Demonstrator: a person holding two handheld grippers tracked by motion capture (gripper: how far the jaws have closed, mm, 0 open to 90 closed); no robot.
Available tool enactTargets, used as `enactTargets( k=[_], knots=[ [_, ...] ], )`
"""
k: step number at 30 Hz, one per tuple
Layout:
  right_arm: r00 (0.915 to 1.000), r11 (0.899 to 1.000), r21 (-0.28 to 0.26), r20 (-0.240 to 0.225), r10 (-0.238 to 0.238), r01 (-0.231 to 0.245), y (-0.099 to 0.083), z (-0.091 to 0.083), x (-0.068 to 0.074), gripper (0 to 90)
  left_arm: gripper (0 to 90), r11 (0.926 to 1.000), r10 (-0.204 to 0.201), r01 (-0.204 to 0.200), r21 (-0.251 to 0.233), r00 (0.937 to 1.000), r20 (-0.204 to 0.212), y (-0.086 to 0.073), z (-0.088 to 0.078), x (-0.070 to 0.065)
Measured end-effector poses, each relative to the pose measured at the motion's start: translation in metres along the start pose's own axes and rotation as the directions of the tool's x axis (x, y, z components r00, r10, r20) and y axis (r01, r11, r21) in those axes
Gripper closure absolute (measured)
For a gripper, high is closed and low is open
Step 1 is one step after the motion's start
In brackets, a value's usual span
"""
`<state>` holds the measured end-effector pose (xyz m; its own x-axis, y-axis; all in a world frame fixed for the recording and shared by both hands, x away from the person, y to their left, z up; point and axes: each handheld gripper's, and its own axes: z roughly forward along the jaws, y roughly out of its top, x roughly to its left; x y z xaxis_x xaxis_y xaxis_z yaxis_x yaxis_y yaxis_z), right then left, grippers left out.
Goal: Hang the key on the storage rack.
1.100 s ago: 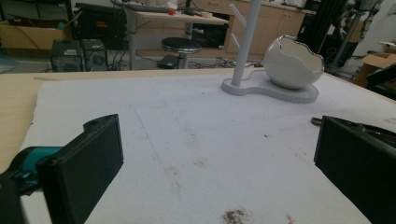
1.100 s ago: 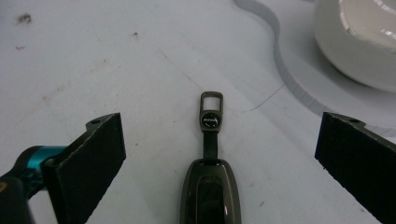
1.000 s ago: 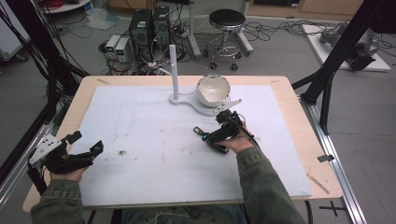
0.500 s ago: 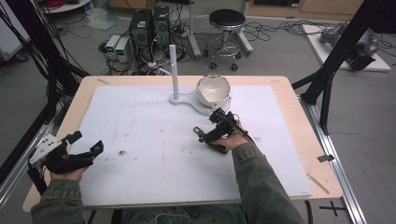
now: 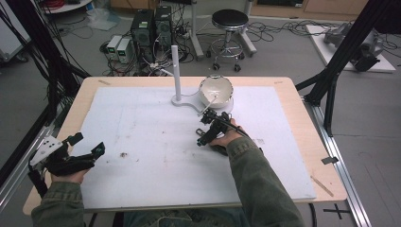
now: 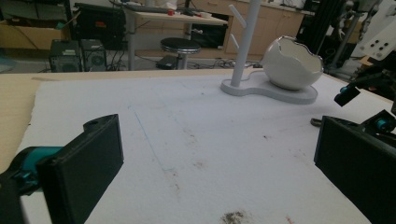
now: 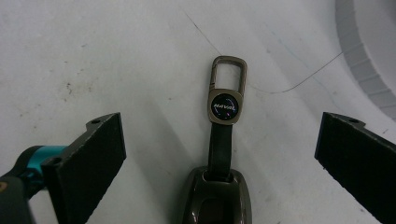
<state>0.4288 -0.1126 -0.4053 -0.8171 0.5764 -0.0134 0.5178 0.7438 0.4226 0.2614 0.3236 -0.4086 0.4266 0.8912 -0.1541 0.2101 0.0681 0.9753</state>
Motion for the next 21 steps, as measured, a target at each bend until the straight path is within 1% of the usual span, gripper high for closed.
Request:
enactTargets(
  k=[1, 2, 3, 4, 5, 7, 8, 9, 10, 11, 12, 14, 15, 16, 18, 19, 21],
  knots=[
    [1.0, 1.0, 0.031, 0.006, -0.001, 0.001, 0.004, 0.003, 0.0, 0.8, 1.7, 1.0, 0.0, 0.0, 0.001, 1.0, 0.0, 0.0, 0.0, 0.0],
    [1.0, 1.0, 0.031, 0.006, -0.001, 0.001, 0.004, 0.003, 0.0, 0.8, 1.7, 1.0, -0.001, 0.001, 0.001, 1.0, 0.0, 0.0, 0.0, 0.0],
    [1.0, 0.999, 0.042, 0.009, -0.003, 0.003, 0.005, 0.005, 0.0, 1.8, 1.7, 1.0, -0.001, 0.001, 0.001, 1.0, 0.0, 0.0, 0.0, 0.0],
    [0.9998, 0.997, 0.073, 0.009, -0.019, 0.019, 0.009, 0.008, 0.0, 4.3, 1.7, 1.0, 0.0, 0.0, 0.002, 1.0, 0.0, 0.0, 0.0, 0.0],
    [0.9998, 0.996, 0.085, 0.01, -0.018, 0.017, 0.011, 0.009, 0.0, 4.4, 1.7, 1.0, -0.001, 0.001, 0.0, 1.0, 0.0, 0.0, -0.001, 0.0],
    [0.9998, 0.996, 0.091, 0.014, -0.017, 0.015, 0.012, 0.01, 0.001, 4.9, 1.8, 1.0, -0.001, 0.001, 0.0, 1.0, -0.001, 0.0, -0.001, 0.0],
    [0.9995, 0.992, 0.124, 0.024, -0.02, 0.016, 0.013, 0.013, 0.0, 5.6, 1.7, 1.0, -0.001, 0.001, 0.001, 1.0, -0.002, 0.0, -0.001, 0.0],
    [0.9995, 0.992, 0.124, 0.024, -0.02, 0.016, 0.013, 0.013, 0.0, 5.6, 1.7, 1.0, -0.001, 0.001, 0.001, 1.0, -0.002, 0.0, -0.001, 0.0],
    [0.9991, 0.988, 0.155, 0.039, -0.017, 0.011, 0.014, 0.015, -0.001, 9.0, 1.7, 1.0, -0.001, 0.001, 0.001, 1.0, -0.001, 0.0, -0.001, 0.0],
    [0.9992, 0.987, 0.16, 0.036, -0.018, 0.012, 0.014, 0.015, -0.001, 14.0, 1.7, 1.0, 0.0, 0.0, 0.001, 1.0, -0.002, 0.0, -0.001, 0.0],
    [0.9996, 0.987, 0.161, 0.025, -0.013, 0.008, 0.014, 0.014, -0.002, 16.6, 1.7, 1.0, -0.001, 0.001, 0.001, 1.0, -0.001, 0.0, -0.001, 0.0],
    [1.0, 0.987, 0.159, 0.005, 0.006, -0.007, 0.014, 0.014, -0.003, 18.2, 1.7, 1.0, -0.001, 0.001, 0.001, 1.0, -0.001, 0.0, -0.001, 0.0],
    [1.0, 0.987, 0.159, 0.001, 0.004, -0.004, 0.014, 0.014, -0.003, 21.1, 1.7, 1.0, 0.0, 0.0, 0.001, 1.0, -0.002, 0.0, -0.001, 0.0],
    [1.0, 0.987, 0.159, 0.001, 0.004, -0.004, 0.014, 0.014, -0.003, 21.1, 1.7, 1.0, -0.001, 0.001, 0.001, 1.0, -0.002, 0.0, 0.0, 0.0],
    [0.9999, 0.986, 0.169, -0.006, 0.014, -0.013, 0.013, 0.013, -0.003, 25.1, 1.7, 1.0, -0.001, 0.001, 0.0, 1.0, -0.002, 0.0, 0.0, 0.0],
    [1.0, 0.984, 0.177, -0.002, 0.0, 0.0, 0.013, 0.013, -0.004, 32.5, 1.7, 1.0, -0.001, 0.001, 0.0, 1.0, -0.002, 0.0, 0.0, 0.0],
    [0.9999, 0.983, 0.183, -0.016, -0.002, 0.005, 0.014, 0.012, -0.003, 38.2, 1.7, 1.0, 0.0, 0.0, 0.002, 1.0, -0.002, 0.0, 0.0, 0.0]
  ],
)
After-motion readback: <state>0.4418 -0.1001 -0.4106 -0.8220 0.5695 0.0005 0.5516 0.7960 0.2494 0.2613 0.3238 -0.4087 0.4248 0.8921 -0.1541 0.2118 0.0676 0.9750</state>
